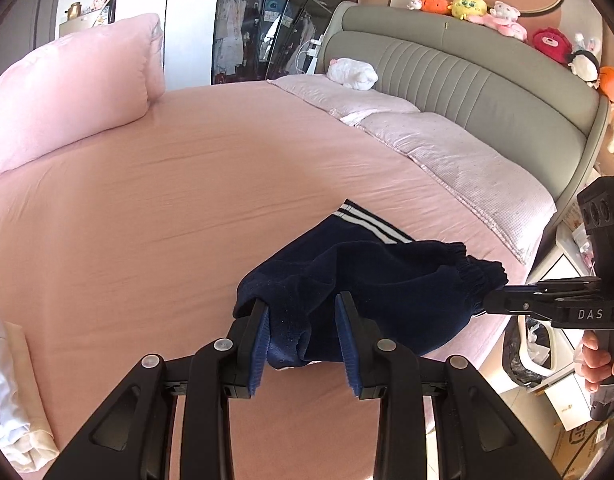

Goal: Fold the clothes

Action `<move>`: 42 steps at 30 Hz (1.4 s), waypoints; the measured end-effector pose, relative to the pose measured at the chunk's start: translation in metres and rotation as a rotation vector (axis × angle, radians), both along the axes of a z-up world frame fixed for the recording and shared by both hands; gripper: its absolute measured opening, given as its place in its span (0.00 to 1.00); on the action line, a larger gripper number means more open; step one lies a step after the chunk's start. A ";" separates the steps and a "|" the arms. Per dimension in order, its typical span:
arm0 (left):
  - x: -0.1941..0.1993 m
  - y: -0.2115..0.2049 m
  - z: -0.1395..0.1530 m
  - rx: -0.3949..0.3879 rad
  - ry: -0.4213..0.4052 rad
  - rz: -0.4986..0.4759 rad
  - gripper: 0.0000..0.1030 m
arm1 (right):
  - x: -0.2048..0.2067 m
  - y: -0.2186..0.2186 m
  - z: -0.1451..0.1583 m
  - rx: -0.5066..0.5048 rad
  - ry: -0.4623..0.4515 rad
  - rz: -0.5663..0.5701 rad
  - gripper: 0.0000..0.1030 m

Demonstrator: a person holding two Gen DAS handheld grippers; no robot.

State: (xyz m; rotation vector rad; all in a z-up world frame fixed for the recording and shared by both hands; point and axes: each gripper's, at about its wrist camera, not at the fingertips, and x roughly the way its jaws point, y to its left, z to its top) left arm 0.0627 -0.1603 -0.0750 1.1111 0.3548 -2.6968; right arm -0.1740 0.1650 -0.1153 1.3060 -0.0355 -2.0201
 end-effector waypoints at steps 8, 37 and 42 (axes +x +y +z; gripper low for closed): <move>0.004 -0.010 -0.026 0.045 -0.084 0.018 0.28 | 0.001 0.013 -0.034 0.040 -0.107 -0.060 0.18; 0.058 -0.037 -0.084 0.376 -0.087 0.061 0.59 | 0.011 0.012 -0.051 0.139 -0.023 0.021 0.51; 0.056 -0.019 -0.089 0.284 -0.105 0.028 0.59 | 0.011 0.006 -0.049 0.118 -0.014 0.008 0.51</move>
